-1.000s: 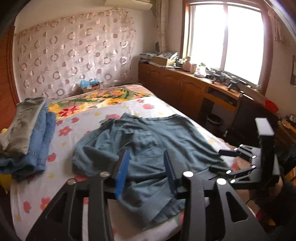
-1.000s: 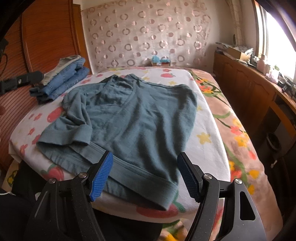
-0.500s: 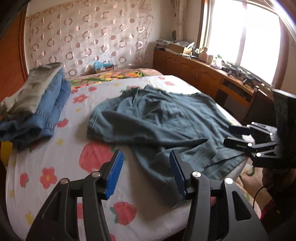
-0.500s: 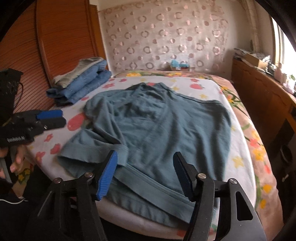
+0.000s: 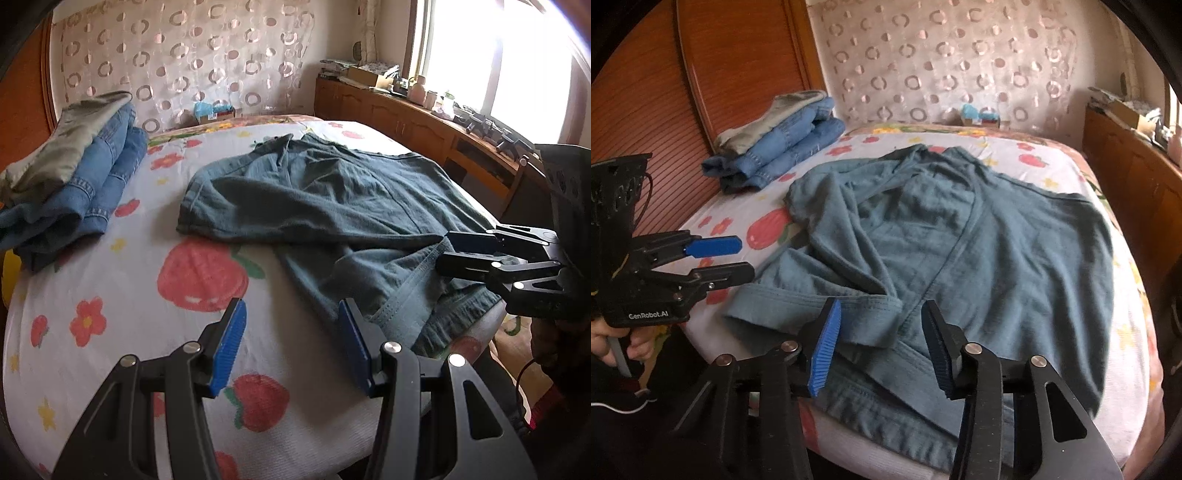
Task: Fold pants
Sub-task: 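Grasp the shorts' leg hem with the right gripper and lift it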
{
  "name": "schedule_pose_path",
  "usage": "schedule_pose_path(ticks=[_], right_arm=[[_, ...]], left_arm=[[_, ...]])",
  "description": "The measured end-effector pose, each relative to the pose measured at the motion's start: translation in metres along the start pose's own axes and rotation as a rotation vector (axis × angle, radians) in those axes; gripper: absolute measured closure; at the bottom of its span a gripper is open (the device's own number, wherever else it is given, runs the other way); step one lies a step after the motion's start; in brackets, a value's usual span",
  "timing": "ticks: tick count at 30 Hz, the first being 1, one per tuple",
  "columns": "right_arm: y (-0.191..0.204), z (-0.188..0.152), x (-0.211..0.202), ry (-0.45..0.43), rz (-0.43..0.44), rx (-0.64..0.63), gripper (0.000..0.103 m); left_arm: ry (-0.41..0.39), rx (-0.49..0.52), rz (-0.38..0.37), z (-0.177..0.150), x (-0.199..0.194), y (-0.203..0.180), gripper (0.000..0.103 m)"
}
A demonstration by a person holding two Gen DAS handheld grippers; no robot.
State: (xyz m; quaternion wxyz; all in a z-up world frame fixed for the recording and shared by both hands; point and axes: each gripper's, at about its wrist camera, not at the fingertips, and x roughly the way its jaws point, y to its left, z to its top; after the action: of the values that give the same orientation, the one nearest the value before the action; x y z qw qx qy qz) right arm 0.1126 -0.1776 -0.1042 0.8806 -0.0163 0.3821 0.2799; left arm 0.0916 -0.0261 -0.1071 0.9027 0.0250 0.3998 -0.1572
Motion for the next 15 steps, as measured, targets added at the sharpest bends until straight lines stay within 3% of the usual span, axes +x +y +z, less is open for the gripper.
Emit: schedule_pose_path(ticks=[4, 6, 15], right_arm=[[0.0003, -0.0021, 0.0053, 0.02, -0.002, 0.006, 0.068], [-0.0001, -0.0021, 0.007, 0.032, -0.015, 0.014, 0.077], [0.0031, 0.0016, -0.0013, -0.012, 0.001, 0.004, 0.094]], left_arm=[[0.019, -0.006, 0.004, -0.0031, 0.0053, 0.0004, 0.052], [0.025, -0.01, 0.005, -0.0039, 0.0083, 0.0013, 0.052], [0.019, -0.031, 0.011, -0.0063, 0.0073, 0.006, 0.052]])
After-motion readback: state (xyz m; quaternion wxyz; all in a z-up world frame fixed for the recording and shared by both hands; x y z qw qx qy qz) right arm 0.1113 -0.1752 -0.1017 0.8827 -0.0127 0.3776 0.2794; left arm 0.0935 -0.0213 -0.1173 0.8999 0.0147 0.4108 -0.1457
